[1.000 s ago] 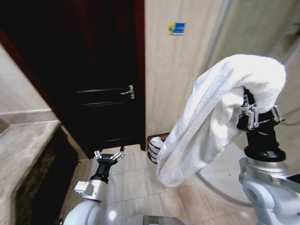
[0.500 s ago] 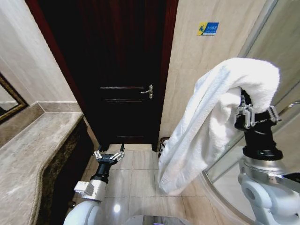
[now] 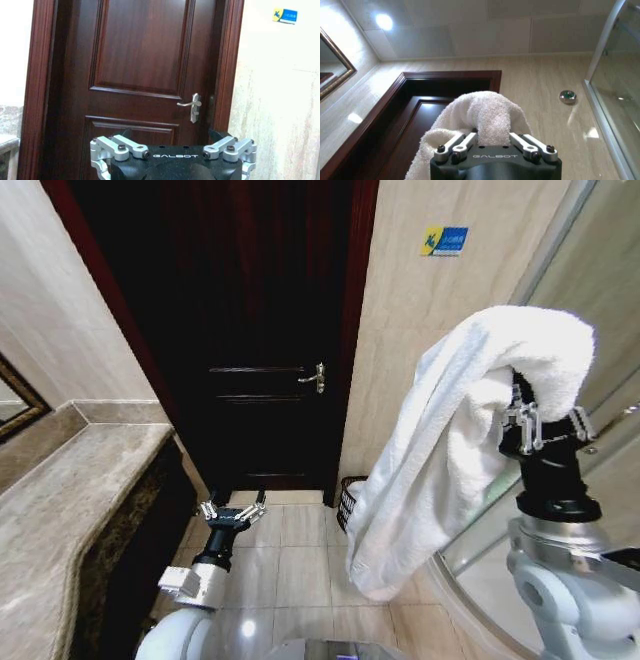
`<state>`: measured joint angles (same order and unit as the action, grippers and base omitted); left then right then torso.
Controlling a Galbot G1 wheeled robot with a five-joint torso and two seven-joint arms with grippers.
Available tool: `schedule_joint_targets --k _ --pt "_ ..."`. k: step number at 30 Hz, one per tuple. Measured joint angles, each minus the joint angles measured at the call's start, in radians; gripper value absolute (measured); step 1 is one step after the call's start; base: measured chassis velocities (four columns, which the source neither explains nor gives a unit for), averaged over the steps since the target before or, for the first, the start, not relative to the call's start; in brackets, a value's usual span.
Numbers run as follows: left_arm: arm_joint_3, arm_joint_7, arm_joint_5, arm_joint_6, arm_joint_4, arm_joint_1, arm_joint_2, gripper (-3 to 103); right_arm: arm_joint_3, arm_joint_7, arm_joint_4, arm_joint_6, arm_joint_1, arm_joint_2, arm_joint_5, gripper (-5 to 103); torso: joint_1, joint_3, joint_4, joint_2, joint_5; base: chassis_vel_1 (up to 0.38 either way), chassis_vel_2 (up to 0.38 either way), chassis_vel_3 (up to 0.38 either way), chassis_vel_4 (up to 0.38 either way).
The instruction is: Discard the used towel into the hamper.
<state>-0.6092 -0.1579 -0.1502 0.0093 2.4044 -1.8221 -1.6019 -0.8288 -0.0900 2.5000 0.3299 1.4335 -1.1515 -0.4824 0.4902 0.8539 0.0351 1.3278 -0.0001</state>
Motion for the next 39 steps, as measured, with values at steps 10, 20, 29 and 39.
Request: schedule_joint_targets --k 10,20,29,39 --pt "0.0 0.0 0.0 0.0 0.0 0.0 0.0 100 -0.002 -0.001 0.0 0.0 -0.012 0.007 -0.006 16 0.0 0.0 -0.0003 0.0 0.0001 -0.077 0.069 0.066 -0.07" --pt "0.0 0.0 0.0 0.0 0.0 0.0 0.0 100 -0.006 -0.001 0.0 0.0 -0.015 0.008 -0.009 16 0.0 0.0 -0.0003 0.0 0.0001 -0.093 0.102 0.092 -0.096" --pt "0.0 0.0 0.0 0.0 0.0 0.0 0.0 100 -0.006 -0.002 0.0 0.0 -0.011 0.008 -0.009 16 0.0 0.0 -0.0004 0.0 0.0002 -0.106 0.116 0.114 -0.112" --pt "0.0 0.0 0.0 0.0 0.0 0.0 0.0 100 -0.015 0.002 0.0 0.0 -0.021 0.019 -0.017 16 0.0 0.0 -0.0003 0.0 0.0 -0.103 0.1 0.114 -0.107"
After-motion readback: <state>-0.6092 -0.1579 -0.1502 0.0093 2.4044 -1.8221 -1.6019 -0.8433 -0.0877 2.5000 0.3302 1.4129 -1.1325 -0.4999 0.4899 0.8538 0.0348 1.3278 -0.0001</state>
